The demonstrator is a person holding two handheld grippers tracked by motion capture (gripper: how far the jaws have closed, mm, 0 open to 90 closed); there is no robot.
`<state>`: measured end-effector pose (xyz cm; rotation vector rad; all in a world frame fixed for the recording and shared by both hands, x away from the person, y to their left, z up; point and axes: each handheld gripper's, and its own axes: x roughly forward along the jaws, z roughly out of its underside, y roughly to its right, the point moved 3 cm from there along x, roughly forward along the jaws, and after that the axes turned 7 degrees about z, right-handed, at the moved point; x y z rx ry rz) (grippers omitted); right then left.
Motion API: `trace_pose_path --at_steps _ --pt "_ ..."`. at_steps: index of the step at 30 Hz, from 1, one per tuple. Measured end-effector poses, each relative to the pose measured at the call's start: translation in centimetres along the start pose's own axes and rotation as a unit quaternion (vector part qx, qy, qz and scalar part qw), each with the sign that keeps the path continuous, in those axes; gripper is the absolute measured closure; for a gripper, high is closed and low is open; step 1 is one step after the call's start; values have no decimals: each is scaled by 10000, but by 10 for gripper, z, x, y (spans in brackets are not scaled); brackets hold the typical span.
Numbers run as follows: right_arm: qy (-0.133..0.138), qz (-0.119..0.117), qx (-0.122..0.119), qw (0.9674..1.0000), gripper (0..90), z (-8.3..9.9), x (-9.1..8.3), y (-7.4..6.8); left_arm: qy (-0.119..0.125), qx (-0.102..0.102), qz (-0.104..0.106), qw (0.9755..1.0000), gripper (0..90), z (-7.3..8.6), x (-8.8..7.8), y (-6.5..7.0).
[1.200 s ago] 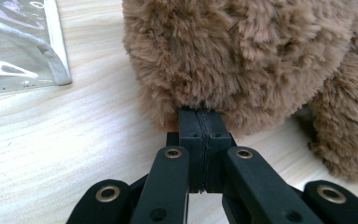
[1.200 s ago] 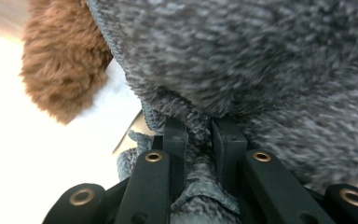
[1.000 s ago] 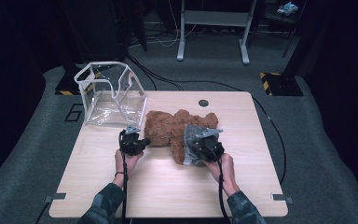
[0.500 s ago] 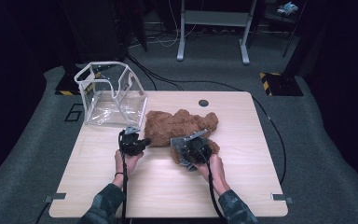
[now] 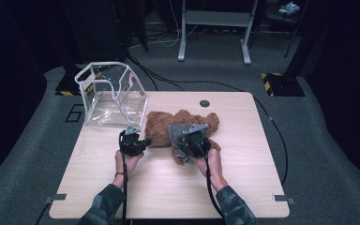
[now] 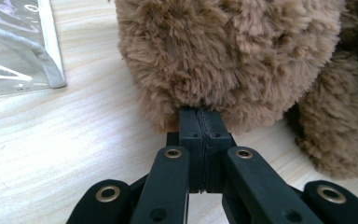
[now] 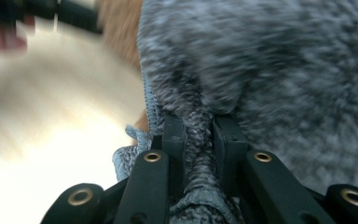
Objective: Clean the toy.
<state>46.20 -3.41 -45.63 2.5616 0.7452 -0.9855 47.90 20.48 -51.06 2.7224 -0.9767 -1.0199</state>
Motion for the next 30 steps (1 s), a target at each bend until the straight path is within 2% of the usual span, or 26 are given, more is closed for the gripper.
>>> trace_pose_path --at_steps 3,5,7,9,11,13,16,19,21,23,25,26,27,30 --pt "297 388 268 9984 774 -9 -19 25 -21 9 3 10000 893 0 0 -1" --pt "305 572 334 9973 775 -9 -23 39 -22 -7 -18 10000 893 0 1 -1" --pt "125 884 478 9949 775 1 -23 62 -40 -5 -7 10000 894 1 1 -2" --pt "7 933 788 9925 775 14 -19 82 -52 1 -2 10000 894 1 1 -2" --pt "-189 931 1048 9899 775 30 -13 95 -58 -11 -14 10000 894 1 1 -2" --pt "-280 754 1129 9903 774 44 -5 100 -69 -15 -17 10000 894 1 2 -1" --pt "-437 679 1188 9896 773 52 0 101 -73 -16 -6 10000 894 1 1 -1" --pt "-197 837 1091 9903 772 42 -7 100 -79 18 -6 10000 893 1 1 -1" --pt "-63 816 972 9919 771 34 -8 95 -86 -11 -9 10000 894 1 1 -2" --pt "-204 798 921 9923 770 35 1 94 -79 -10 0 10000 894 1 1 -2" --pt "-479 788 989 9908 770 43 11 99 -74 -6 13 10000 894 1 0 -1" --pt "-584 760 1107 9892 770 47 13 102 -53 -11 13 10000 893 1 0 -1" --pt "-590 796 1178 9881 770 50 12 105 -32 -3 17 10000 893 1 -1 -1" --pt "-557 996 1147 9868 771 54 2 111 -15 -40 58 10000 875 1 -4 -2"
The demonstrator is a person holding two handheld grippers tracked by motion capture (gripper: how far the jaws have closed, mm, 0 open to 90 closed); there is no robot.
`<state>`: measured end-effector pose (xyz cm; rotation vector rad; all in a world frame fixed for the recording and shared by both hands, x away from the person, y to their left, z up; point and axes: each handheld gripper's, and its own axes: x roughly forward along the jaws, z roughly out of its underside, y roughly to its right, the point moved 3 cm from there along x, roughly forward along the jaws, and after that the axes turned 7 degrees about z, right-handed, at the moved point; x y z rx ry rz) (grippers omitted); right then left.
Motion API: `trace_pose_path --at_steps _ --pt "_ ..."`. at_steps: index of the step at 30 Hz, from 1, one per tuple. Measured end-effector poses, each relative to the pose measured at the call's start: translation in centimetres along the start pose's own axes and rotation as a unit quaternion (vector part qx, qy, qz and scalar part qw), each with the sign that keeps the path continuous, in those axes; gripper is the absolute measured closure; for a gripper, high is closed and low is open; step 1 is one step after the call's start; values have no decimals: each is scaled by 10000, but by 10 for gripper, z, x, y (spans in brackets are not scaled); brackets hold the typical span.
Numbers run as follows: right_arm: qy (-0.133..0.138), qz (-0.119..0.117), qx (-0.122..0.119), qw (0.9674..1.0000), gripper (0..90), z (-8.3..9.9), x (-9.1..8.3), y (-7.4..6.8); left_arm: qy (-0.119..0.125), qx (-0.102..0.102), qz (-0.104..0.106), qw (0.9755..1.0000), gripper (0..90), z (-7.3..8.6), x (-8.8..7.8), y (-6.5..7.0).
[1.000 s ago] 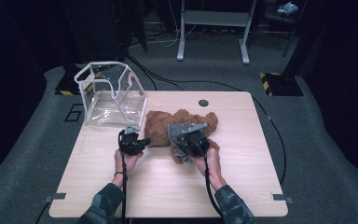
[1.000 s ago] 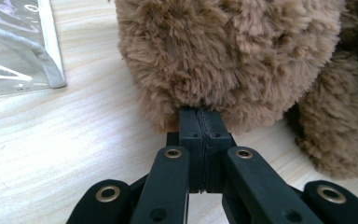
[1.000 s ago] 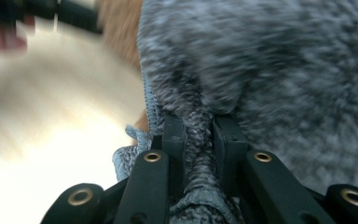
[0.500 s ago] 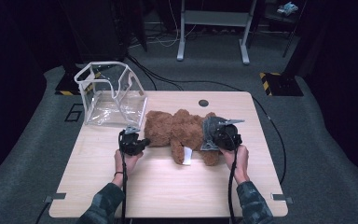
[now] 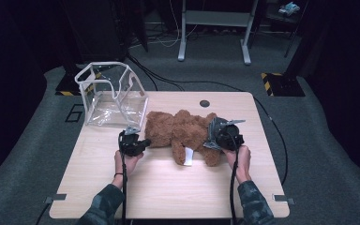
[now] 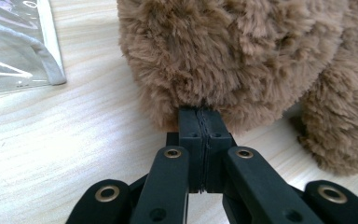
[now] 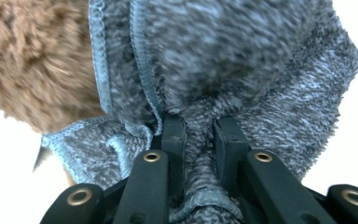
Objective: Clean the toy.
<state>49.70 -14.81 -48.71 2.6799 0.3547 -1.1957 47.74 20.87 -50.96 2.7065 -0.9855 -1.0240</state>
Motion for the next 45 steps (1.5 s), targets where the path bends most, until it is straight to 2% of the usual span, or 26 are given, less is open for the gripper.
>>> trace_pose_path --at_steps 5,8,12,17,22,26,27,33,38,39,42,45 --pt "187 222 35 9996 770 3 -20 14 -4 -74 -81 9999 583 -1 -9 2" --pt "212 261 109 9994 770 8 -27 22 33 -63 -120 9999 439 -2 -16 7" --pt "263 227 250 9991 771 18 -36 32 79 -19 -34 10000 346 -4 -23 15" --pt "298 265 277 9988 771 29 -40 39 198 24 59 9998 286 -8 -28 30" --pt "260 209 429 9985 770 39 -40 44 193 83 168 9996 235 -9 -24 48" --pt "277 211 467 9983 771 45 -39 46 135 98 311 9994 212 -9 -12 65" --pt "297 174 416 9985 770 46 -39 47 106 86 357 9993 208 -9 -8 69" --pt "309 128 459 9984 771 49 -40 46 -111 158 471 9987 176 -4 21 91" --pt "360 140 388 9985 771 49 -42 45 -284 230 400 9985 179 1 43 101" --pt "345 126 369 9986 770 50 -42 44 -289 186 387 9987 184 3 47 102" --pt "350 114 377 9986 771 51 -41 43 -319 135 315 9989 227 6 56 107" --pt "324 100 424 9985 771 52 -42 43 -404 190 216 9988 266 9 63 109"
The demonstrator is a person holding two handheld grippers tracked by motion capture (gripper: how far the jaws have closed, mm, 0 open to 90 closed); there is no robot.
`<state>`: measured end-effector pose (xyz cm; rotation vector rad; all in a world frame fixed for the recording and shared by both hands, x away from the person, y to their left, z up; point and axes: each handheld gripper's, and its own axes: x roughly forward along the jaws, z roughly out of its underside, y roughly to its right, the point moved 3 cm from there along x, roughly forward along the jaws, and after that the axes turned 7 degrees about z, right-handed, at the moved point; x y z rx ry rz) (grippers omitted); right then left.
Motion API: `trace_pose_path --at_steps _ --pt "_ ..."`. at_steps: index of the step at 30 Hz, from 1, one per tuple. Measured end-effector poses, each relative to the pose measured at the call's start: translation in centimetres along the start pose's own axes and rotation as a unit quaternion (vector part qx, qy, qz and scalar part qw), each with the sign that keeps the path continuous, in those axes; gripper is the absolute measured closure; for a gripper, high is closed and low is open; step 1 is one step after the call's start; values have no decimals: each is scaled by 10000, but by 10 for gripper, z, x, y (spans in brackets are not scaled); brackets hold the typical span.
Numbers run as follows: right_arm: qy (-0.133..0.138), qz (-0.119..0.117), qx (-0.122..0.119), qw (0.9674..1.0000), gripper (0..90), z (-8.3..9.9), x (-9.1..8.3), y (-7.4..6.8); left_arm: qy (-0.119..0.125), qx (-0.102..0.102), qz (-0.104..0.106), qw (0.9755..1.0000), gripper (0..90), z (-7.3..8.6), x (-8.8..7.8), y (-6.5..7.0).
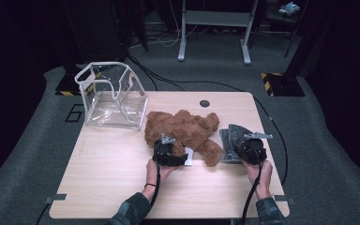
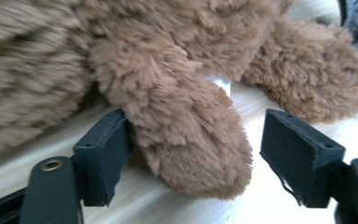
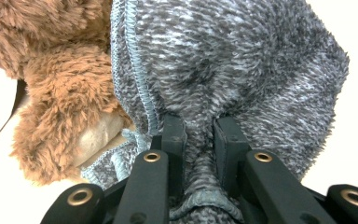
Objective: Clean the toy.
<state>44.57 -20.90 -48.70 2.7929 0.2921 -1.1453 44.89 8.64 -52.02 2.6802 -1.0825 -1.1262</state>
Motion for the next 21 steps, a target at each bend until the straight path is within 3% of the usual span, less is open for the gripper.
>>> trace_pose_path --at_steps 3,7,11,15,21 --pt "39 17 -11 10000 771 0 -1 3 -81 70 -123 9999 329 2 4 -1" --pt "72 20 -21 10000 771 0 -2 5 42 -53 -185 9998 522 3 6 -3" --pt "71 21 4 10000 771 1 -3 8 235 57 -210 9995 658 0 4 -1" --pt "2 36 97 9999 771 5 -2 9 314 374 -225 9986 712 -7 -1 2" --pt "-20 42 156 9999 771 6 -2 9 466 645 -87 9968 739 -24 -12 4"
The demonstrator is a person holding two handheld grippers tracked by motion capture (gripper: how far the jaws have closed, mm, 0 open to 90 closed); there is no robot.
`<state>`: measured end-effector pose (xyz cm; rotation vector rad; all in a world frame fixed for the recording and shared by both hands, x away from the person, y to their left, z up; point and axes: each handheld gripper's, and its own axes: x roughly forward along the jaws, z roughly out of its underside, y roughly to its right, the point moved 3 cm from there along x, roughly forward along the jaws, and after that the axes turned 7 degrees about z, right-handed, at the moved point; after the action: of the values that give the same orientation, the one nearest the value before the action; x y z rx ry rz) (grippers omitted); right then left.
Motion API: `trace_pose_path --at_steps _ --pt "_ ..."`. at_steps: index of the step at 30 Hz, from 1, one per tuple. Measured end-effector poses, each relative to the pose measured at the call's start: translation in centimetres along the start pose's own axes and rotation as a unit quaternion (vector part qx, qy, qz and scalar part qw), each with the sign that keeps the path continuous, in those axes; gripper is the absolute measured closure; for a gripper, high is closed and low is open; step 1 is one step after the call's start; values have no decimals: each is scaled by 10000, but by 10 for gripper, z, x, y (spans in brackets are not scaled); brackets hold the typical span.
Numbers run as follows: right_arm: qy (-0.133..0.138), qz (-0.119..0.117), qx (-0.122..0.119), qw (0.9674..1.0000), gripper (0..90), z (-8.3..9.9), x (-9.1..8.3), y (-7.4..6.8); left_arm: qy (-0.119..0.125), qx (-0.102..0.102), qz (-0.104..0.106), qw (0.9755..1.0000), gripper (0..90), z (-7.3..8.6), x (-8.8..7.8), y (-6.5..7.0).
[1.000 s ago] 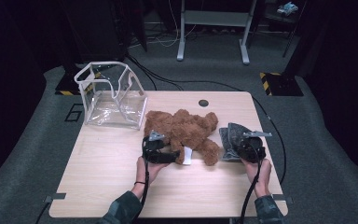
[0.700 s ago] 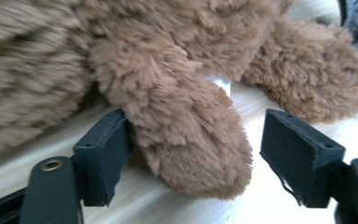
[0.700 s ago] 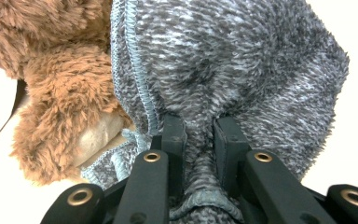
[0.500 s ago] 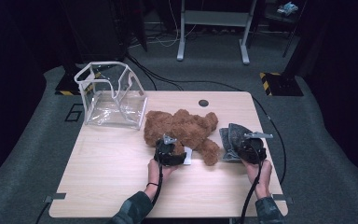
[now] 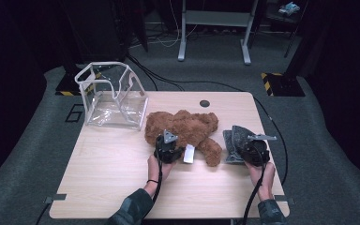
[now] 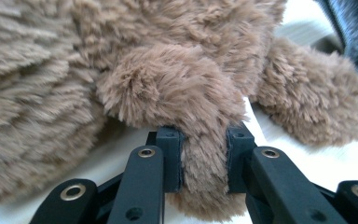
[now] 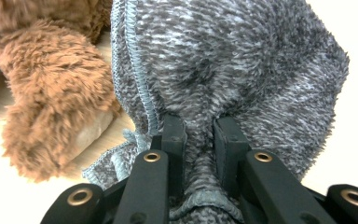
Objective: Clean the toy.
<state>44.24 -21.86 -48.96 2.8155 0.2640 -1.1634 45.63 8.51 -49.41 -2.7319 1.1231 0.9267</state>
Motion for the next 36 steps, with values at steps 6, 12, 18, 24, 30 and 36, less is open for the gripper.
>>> trace_pose_path --at_steps 6,12,18,24,30,36 --pt "35 36 -25 10000 771 -3 -1 1 182 194 109 9996 750 -15 -4 -3" --pt "33 38 10 10000 771 -4 -2 3 248 260 268 9990 756 -25 -7 -3" --pt "127 26 -20 9999 771 -11 -6 1 451 270 523 9972 762 -37 -14 1" --pt "222 58 9 9997 771 -18 -9 2 612 264 754 9949 767 -49 -23 7" --pt "367 74 -45 9993 771 -26 -21 4 879 157 1010 9909 768 -59 -39 14" --pt "510 156 15 9986 771 -31 -31 10 961 167 1537 9833 768 -59 -55 16"
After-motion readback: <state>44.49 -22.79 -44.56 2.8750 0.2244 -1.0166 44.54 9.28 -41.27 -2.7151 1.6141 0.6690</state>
